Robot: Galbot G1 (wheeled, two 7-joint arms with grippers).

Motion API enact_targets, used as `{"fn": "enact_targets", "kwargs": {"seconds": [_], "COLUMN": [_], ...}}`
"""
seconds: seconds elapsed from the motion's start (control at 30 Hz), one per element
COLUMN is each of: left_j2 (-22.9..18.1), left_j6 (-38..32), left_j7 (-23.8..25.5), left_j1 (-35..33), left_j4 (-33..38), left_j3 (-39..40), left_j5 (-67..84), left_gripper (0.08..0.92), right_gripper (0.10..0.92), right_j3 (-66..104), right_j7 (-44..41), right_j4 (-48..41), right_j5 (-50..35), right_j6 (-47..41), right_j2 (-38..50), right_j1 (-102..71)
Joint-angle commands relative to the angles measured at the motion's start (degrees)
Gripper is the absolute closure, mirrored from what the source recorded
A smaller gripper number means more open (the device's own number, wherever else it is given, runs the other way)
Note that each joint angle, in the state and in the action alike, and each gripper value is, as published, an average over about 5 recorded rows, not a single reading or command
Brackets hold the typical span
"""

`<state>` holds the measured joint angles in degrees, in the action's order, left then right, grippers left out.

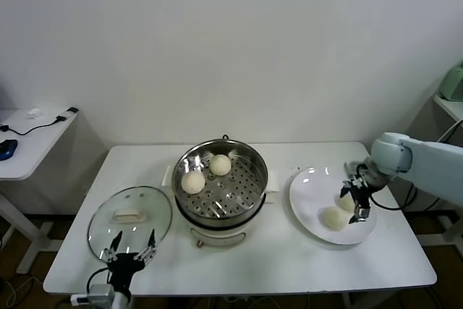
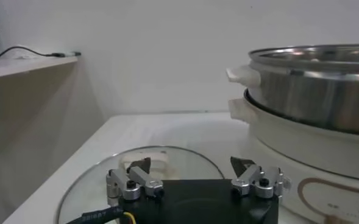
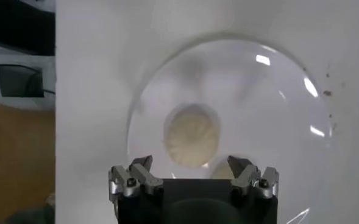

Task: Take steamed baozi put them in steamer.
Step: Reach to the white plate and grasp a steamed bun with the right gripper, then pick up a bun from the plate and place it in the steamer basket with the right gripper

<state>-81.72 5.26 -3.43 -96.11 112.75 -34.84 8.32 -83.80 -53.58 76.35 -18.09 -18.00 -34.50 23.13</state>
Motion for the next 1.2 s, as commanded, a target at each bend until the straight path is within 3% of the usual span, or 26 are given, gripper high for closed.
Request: {"fn": "enact_targets", "kwargs": {"seconds": [0.03, 0.53, 0.77, 1.0, 1.2], "left_j2": [-0.19, -0.51, -0.7, -0.85, 0.33], "left_j6": [-0.03, 0.0, 0.0, -0.07, -0.77], "left_j7": [-0.01, -0.07, -0.1, -0.12, -0.26], "left_j1": [-0.08, -0.33, -0.77, -1.45, -2.64], "left_j4": [-0.06, 0.13, 0.88, 1.89, 2.99], "left_j3": [0.02, 0.17, 0.26, 0.49, 0.31], "left_j5": [-0.44, -0.85, -1.11, -1.56, -0.87], "left_gripper": [0.177, 0.177, 0.177, 0.177, 0.177], "right_gripper": [0.203, 0.211, 0.362, 0.397, 0.398], "right_j3": [11.97, 12.7, 11.58, -3.3, -18.73], "right_j7": [2.39, 2.98, 2.0, -2.4, -6.57], "right_j4": [-4.35, -5.02, -2.63, 2.01, -0.34], "right_j5": [4.79, 4.11, 3.37, -1.78, -12.92], "right_j6": [-0.95, -1.21, -0.81, 2.11, 9.45], "right_j2": [-0.62, -2.66, -0.92, -1.23, -15.19], "right_j1": [-14.17, -13.95, -10.74, 13.72, 39.87]}}
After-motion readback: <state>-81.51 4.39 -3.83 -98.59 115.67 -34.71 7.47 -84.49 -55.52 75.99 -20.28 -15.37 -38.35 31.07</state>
